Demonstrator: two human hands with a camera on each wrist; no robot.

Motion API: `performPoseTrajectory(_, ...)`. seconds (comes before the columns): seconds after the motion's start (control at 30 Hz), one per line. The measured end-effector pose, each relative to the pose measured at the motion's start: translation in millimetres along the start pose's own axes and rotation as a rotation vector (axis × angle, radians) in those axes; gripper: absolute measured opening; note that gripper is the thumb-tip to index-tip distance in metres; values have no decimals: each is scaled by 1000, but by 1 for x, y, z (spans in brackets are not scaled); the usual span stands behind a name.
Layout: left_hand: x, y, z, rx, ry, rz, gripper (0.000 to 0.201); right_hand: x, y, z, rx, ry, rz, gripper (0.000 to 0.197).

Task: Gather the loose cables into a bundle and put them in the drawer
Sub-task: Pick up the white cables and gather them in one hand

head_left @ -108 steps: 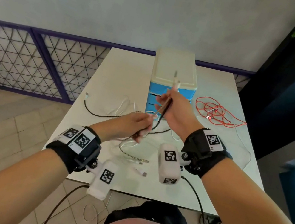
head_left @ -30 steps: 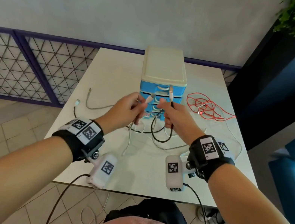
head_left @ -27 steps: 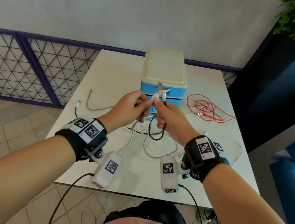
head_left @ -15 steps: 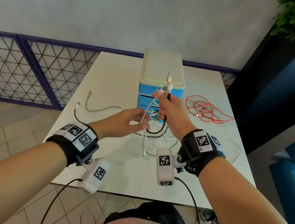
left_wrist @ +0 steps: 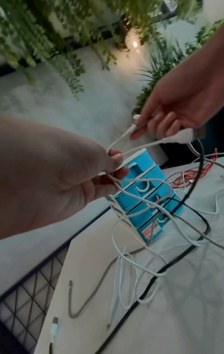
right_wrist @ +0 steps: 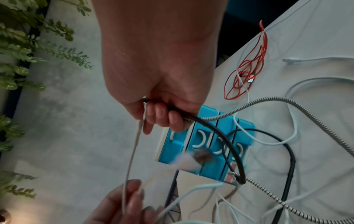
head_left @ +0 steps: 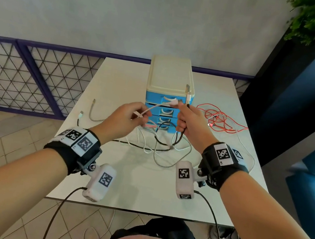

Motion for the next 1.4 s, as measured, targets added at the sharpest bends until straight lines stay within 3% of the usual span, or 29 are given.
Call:
performPoseTrajectory(0.1, 2, 14, -3, -97, 42, 171, 15, -4, 10, 8, -16, -16, 57, 16)
performPoseTrajectory(0.2, 2, 25, -10, -119, 139, 327, 2, -8, 10, 17, -33, -35, 105, 17)
performPoseTrajectory(0.33, 2, 24, -8, -132, 170, 381, 5, -11, -2, 20, -141, 3, 163, 16)
performPoseTrajectory(0.47, 0, 24, -5, -133, 190, 422, 6, -15, 3, 15, -151, 64, 371, 25)
performPoseTrajectory(0.53, 2, 25, -5, -158, 188, 432, 6, -12, -1, 19, -112, 25, 323, 24)
performPoseTrajectory(0.63, 3, 17, 2, -166, 139, 358, 2, -6, -25, 28, -50, -73, 121, 39)
performPoseTrajectory(0.7, 3, 4, 12, -165, 79, 254, 6, -2, -36, 29, 17, -109, 60, 50)
performPoseTrajectory(0.8, -2, -13, 21, -203, 19, 136, 11, 7, -34, 21, 98, -96, 80, 49)
performPoseTrajectory(0.93, -7, -26, 22, -210, 10, 22, 8, 9, -30, 5, 46, -23, 67, 27)
performPoseTrajectory(1.13, -1, -44, 25, -182, 28, -111, 32, 13, -41, 3, -16, 4, 99, 34)
performPoseTrajectory(1.23, 0, -43, 24, -181, 11, -85, 37, 5, -47, -6, 193, 58, 91, 38)
performPoseTrajectory(1.4, -12, -44, 18, -300, 57, -208, 53, 5, -44, -25, 637, 156, 102, 34)
Point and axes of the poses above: each hand's wrist, its own x-axis towards the middle knuckle, its own y-axis out of the back of the hand, z = x × y, the point moved 8 cm from there along x, towards the middle knuckle, and after that the axes turned 7 degrees about -z, right-handed, at the moved point
